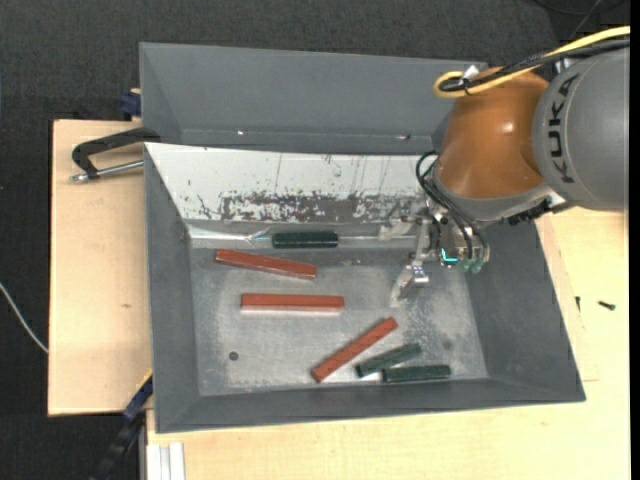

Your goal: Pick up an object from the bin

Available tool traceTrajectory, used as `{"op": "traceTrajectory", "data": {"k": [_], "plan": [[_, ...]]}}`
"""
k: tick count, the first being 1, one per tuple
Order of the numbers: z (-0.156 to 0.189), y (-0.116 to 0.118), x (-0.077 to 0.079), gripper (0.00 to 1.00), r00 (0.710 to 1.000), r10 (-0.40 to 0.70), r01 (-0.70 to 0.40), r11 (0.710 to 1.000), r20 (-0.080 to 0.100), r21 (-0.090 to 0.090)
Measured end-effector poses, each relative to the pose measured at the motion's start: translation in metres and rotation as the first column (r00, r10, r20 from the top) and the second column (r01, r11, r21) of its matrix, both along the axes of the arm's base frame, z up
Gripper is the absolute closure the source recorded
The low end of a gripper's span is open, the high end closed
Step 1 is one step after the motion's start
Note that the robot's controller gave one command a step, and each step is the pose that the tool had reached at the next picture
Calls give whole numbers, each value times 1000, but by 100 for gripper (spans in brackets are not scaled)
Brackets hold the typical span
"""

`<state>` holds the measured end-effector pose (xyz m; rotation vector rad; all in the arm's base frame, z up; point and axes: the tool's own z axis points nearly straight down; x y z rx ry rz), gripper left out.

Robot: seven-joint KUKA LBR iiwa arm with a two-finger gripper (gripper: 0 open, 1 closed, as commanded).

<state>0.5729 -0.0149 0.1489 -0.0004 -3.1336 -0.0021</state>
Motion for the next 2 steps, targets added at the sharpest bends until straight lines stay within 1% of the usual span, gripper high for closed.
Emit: {"op": "traceTrajectory", "data": {"k": [1, 2], "plan": [[4, 0, 1, 0, 1000, 0, 0, 1000, 7, 0], [-71, 39, -31, 100, 986, 168, -168, 986, 10, -1]]}}
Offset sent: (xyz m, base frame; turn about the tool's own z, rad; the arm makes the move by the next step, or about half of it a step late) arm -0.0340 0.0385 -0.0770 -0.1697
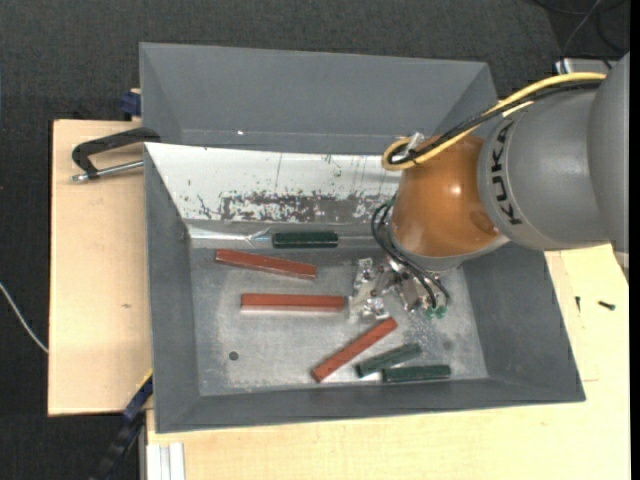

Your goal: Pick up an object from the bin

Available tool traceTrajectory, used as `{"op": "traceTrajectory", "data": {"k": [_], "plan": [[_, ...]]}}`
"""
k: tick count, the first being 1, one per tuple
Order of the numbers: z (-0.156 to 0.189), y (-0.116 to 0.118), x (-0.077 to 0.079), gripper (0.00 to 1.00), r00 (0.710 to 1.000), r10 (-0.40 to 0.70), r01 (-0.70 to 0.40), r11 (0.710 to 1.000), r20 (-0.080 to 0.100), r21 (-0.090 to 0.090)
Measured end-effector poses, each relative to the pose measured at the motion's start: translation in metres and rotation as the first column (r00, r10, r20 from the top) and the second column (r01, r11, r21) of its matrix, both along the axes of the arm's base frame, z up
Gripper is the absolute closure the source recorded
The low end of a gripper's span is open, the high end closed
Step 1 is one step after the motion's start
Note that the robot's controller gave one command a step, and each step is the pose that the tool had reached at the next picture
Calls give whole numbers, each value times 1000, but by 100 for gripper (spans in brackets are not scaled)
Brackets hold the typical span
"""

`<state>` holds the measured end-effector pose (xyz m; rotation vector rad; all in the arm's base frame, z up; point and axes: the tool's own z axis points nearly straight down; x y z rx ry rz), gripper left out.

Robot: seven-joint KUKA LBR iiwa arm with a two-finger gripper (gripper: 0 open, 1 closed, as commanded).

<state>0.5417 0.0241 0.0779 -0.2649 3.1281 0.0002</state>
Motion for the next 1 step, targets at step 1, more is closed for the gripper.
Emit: {"op": "traceTrajectory", "data": {"k": [1], "plan": [[-2, 0, 0, 0, 1000, 0, 0, 1000, 5, 1]]}}
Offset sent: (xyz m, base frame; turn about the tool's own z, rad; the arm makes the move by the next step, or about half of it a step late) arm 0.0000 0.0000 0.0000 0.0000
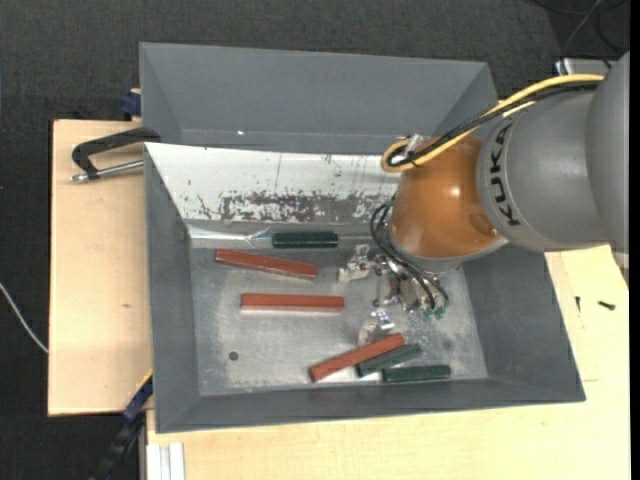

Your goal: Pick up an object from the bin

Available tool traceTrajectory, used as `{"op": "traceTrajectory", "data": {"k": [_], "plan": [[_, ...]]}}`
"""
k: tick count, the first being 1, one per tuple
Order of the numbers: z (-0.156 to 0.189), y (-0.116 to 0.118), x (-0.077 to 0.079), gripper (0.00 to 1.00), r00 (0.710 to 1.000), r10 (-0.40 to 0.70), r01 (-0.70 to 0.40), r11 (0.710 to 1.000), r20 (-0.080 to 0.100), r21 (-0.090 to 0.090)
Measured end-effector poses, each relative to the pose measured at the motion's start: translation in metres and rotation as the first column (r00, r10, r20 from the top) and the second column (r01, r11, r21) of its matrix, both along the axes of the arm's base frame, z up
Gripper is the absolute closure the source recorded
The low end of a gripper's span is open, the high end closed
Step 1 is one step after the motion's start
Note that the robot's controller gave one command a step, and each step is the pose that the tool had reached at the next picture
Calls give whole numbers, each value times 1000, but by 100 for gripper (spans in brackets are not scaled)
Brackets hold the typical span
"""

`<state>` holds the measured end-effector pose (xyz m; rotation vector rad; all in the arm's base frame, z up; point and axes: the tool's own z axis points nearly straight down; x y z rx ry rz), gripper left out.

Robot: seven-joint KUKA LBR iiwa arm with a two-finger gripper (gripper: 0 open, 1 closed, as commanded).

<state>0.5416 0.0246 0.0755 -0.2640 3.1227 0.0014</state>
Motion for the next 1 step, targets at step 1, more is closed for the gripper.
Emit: {"op": "traceTrajectory", "data": {"k": [1], "plan": [[0, 0, 0, 0, 1000, 0, 0, 1000, 0, 0]]}}
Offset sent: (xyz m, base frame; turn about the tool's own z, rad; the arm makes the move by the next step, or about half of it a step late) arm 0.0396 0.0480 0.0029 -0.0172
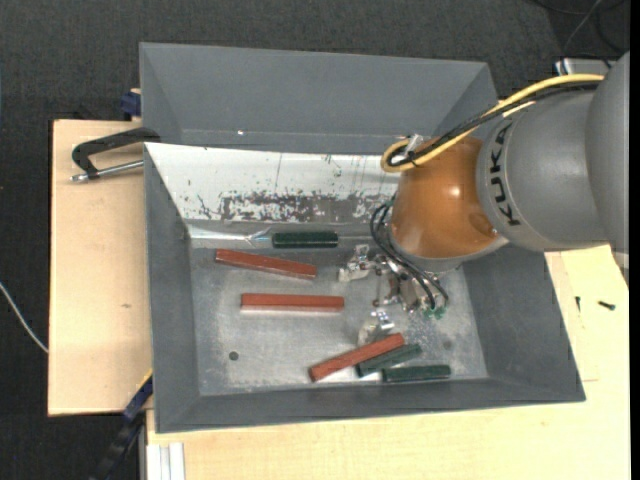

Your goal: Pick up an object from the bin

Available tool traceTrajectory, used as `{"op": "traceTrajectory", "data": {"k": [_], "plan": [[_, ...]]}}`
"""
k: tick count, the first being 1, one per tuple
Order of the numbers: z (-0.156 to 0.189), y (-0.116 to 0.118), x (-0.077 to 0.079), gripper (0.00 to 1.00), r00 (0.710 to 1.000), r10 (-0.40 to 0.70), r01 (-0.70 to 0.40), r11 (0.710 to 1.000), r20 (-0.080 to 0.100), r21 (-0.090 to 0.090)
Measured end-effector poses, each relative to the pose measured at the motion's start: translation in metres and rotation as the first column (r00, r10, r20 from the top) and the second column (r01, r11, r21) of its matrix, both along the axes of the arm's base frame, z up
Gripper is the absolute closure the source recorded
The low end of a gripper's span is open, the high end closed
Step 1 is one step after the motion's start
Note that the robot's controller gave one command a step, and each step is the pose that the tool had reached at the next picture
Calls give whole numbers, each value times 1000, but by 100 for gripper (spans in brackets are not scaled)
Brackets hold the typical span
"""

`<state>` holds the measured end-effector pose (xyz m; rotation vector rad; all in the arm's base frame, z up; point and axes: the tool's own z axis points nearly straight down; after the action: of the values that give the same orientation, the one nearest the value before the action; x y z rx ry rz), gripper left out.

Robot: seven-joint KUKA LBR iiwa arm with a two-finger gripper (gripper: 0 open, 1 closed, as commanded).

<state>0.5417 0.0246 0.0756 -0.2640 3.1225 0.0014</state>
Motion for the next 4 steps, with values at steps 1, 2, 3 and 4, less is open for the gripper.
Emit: {"op": "traceTrajectory", "data": {"k": [1, 2, 3, 4], "plan": [[5, 50, 41, 100, 1000, 18, -18, 1000, -1, 1], [5, 50, 41, 100, 1000, 18, -18, 1000, -1, 1], [32, 43, 42, 100, 995, 104, -104, 995, -7, 0], [127, 26, 25, 0, 1000, 4, -4, 1000, -6, 1]]}}
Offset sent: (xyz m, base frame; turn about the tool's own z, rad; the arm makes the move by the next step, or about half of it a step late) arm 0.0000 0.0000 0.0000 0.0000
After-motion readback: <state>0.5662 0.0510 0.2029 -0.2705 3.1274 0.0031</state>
